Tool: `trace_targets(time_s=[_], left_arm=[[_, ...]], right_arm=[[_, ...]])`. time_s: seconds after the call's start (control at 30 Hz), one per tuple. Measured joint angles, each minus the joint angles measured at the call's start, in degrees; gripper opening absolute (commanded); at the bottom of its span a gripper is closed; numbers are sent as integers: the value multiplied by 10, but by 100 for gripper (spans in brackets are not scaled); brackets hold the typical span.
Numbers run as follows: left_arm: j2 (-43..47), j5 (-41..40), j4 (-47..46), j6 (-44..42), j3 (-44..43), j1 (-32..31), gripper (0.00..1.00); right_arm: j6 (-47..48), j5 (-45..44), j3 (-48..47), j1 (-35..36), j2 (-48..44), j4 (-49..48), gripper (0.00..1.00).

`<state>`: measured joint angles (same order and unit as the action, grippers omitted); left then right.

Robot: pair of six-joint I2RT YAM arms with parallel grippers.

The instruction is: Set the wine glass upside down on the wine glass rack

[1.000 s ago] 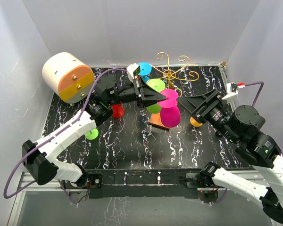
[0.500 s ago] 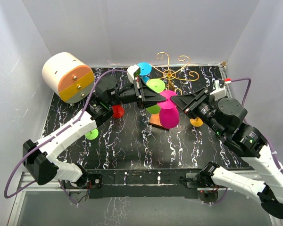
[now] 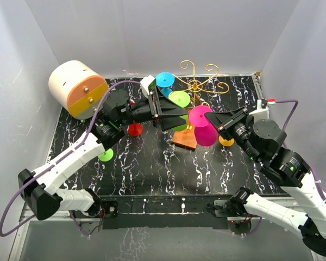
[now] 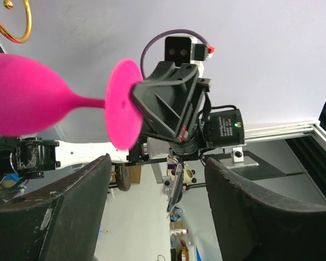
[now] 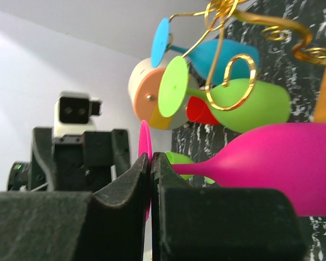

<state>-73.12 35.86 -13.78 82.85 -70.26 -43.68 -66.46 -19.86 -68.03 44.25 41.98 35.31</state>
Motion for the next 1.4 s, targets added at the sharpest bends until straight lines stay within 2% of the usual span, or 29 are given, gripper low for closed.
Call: trace_targets(time_s=[0.33,0.67,1.07,1.4], left_arm=[[55,-58,101,-68,2,11,70],[55,-85,160,-103,1,30,71],[73,-85,175,-109,1,47,71],[75,-85,182,-111,1,54,71]], right_arm=[[24,-131,4,0,-15,16,0],[92,-231,20,0,47,-76,0],[122,-238,42,-1,101,-183,0],[108,-246,58,-1,100,-208,0]])
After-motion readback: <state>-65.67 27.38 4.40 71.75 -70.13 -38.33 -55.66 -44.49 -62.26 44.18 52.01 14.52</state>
